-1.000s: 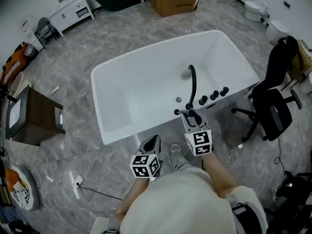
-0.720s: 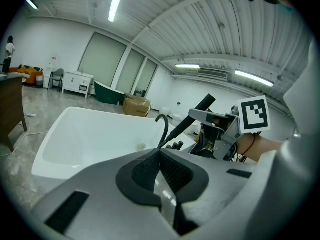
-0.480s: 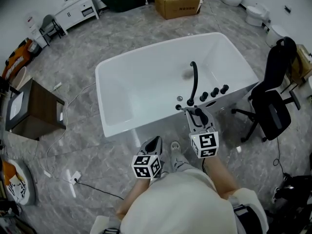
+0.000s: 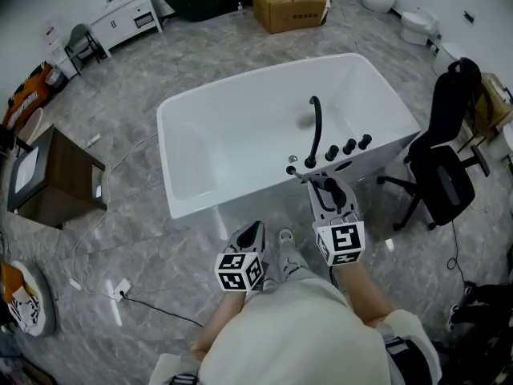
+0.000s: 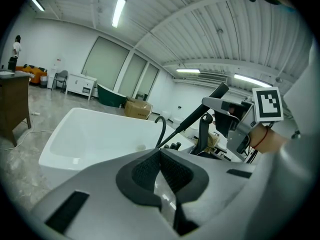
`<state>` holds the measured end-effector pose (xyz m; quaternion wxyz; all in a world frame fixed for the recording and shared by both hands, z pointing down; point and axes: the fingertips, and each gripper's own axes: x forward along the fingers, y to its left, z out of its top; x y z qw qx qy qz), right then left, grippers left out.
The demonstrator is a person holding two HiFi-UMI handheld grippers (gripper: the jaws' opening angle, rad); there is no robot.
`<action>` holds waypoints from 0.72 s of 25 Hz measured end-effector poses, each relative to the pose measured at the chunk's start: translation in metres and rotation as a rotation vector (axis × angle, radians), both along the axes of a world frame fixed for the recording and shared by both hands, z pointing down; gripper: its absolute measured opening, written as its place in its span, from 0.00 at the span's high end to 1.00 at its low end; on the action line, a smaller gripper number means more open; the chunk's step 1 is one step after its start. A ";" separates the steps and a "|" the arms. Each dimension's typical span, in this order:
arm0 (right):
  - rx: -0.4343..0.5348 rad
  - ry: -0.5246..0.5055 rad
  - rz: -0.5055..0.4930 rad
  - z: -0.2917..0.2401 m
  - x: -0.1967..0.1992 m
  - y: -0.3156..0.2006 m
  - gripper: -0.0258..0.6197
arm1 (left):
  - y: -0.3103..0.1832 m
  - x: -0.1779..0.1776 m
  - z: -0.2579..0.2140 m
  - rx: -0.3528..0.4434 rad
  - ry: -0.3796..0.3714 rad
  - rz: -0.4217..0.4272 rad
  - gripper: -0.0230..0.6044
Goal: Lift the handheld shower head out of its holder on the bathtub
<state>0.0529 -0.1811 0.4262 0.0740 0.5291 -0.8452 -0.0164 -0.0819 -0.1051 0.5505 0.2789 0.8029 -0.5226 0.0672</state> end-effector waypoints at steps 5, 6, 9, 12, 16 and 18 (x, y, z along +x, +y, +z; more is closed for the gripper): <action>0.024 -0.012 0.003 -0.012 0.000 0.021 0.74 | 0.014 -0.006 -0.005 0.017 -0.005 -0.004 0.93; 0.027 -0.015 0.003 -0.013 -0.001 0.025 0.74 | 0.017 -0.007 -0.006 0.018 -0.005 -0.004 0.93; 0.033 -0.020 0.003 -0.015 -0.001 0.038 0.74 | 0.028 -0.008 -0.008 0.025 -0.006 -0.005 0.93; 0.044 -0.019 0.006 -0.017 0.000 0.050 0.74 | 0.035 -0.009 -0.008 0.033 -0.007 -0.005 0.93; 0.067 -0.018 0.007 -0.024 0.001 0.064 0.74 | 0.045 -0.009 -0.009 0.037 -0.010 -0.005 0.93; 0.079 -0.022 0.006 -0.028 -0.001 0.069 0.74 | 0.049 -0.011 -0.010 0.040 -0.010 -0.005 0.93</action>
